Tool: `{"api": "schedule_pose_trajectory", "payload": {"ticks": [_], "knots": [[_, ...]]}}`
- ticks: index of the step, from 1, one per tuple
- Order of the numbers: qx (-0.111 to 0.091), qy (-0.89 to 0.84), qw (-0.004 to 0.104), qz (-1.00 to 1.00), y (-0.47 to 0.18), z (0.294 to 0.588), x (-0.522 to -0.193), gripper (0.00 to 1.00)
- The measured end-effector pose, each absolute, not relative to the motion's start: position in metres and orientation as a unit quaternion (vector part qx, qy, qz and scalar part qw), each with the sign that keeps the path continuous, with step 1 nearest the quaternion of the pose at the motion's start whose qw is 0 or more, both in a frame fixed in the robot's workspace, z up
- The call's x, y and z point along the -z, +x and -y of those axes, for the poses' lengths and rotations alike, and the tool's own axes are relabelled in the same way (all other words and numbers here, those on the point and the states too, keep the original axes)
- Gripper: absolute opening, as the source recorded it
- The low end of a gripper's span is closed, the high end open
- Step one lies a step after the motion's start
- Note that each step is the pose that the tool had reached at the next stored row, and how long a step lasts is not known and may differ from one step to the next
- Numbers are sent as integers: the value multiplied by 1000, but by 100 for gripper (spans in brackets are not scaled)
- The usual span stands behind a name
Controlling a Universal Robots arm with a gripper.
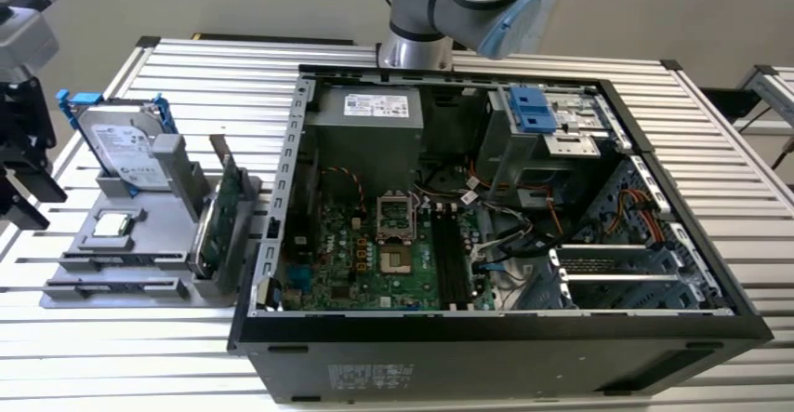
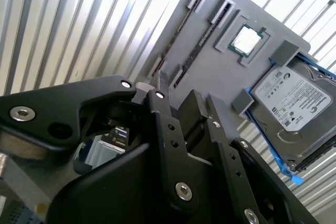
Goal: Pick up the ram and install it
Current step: 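Pick up the ram and move it above insertion slot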
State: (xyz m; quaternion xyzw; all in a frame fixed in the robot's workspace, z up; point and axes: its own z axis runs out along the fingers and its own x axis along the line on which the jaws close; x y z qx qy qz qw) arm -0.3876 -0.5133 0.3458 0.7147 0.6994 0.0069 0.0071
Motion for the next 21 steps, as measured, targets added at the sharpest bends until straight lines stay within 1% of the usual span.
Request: {"api": "schedule_pose_trajectory", "payload": {"ticks": [21], "knots": [[-7, 715, 7, -699, -388, 513, -335, 100]]}}
